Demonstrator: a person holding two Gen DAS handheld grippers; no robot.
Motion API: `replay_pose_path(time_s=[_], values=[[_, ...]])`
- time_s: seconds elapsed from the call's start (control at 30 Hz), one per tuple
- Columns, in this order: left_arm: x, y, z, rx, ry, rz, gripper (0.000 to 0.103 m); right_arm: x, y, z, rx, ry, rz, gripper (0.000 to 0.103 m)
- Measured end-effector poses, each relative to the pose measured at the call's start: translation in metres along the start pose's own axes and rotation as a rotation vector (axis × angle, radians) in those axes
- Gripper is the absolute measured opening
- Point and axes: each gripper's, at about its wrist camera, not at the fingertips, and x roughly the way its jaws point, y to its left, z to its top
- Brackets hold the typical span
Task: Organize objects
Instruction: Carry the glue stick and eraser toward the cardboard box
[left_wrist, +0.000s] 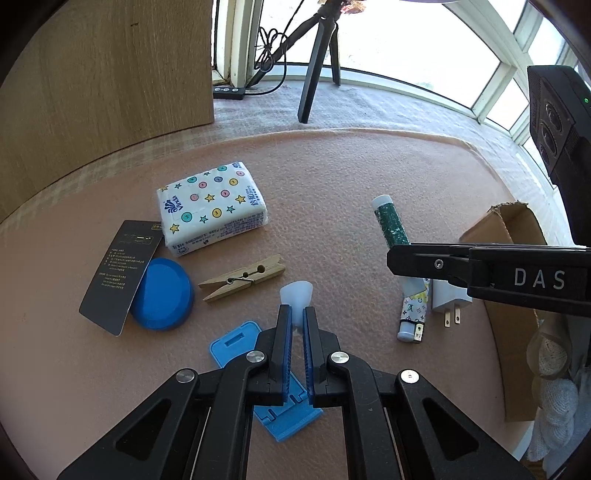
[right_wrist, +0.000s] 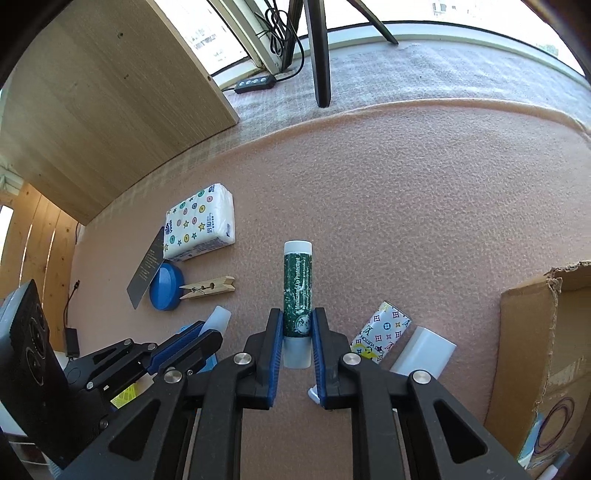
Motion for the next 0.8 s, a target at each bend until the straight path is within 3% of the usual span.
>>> replay_pose_path(time_s=[0.37,0.8], values=[[-0.034,-0.035,0.010,0.030,-0.076,-0.087,0.006,-0.066,-0.030,-0.014,0.010,-0.121,0.026,0.014],[-0.036,-0.156,0.026,0.206,-0.101,-0.218,0.006,-0.136,-0.123,-0.066,0.114,-0.222,-0.104,0.014]])
